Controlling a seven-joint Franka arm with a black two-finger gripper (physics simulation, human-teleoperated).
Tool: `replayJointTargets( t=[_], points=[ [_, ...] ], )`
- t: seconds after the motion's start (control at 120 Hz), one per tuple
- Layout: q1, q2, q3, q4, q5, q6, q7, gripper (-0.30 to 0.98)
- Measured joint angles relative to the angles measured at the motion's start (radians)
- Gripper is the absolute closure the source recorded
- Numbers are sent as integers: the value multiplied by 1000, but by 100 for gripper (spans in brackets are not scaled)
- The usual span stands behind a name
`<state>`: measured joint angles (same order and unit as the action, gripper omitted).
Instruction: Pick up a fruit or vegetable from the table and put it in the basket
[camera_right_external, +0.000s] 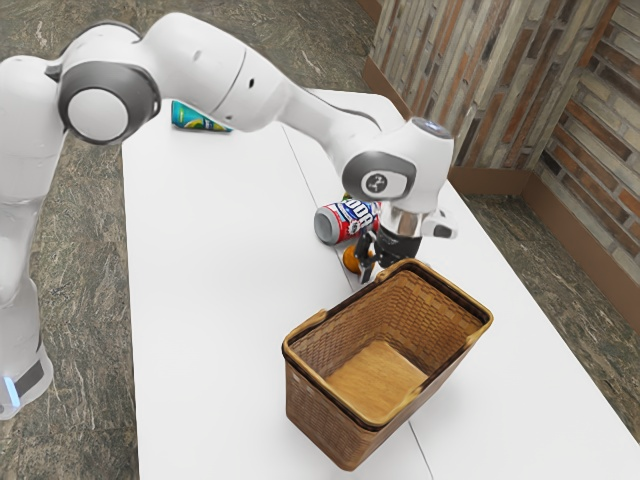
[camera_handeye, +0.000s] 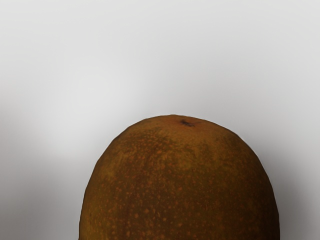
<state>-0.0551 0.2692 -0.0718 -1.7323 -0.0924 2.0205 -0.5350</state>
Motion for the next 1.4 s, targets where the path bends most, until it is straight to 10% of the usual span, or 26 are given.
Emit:
replayJointTargets(
  t=[0.508,1.067,1.4],
  points=[
    [6,9,0,-1,-2,23,5,43],
    [-9,-339,16,136,35,-134,-66,44],
    [-70,-398,-211,63,3,-212,-252,45]
  ],
)
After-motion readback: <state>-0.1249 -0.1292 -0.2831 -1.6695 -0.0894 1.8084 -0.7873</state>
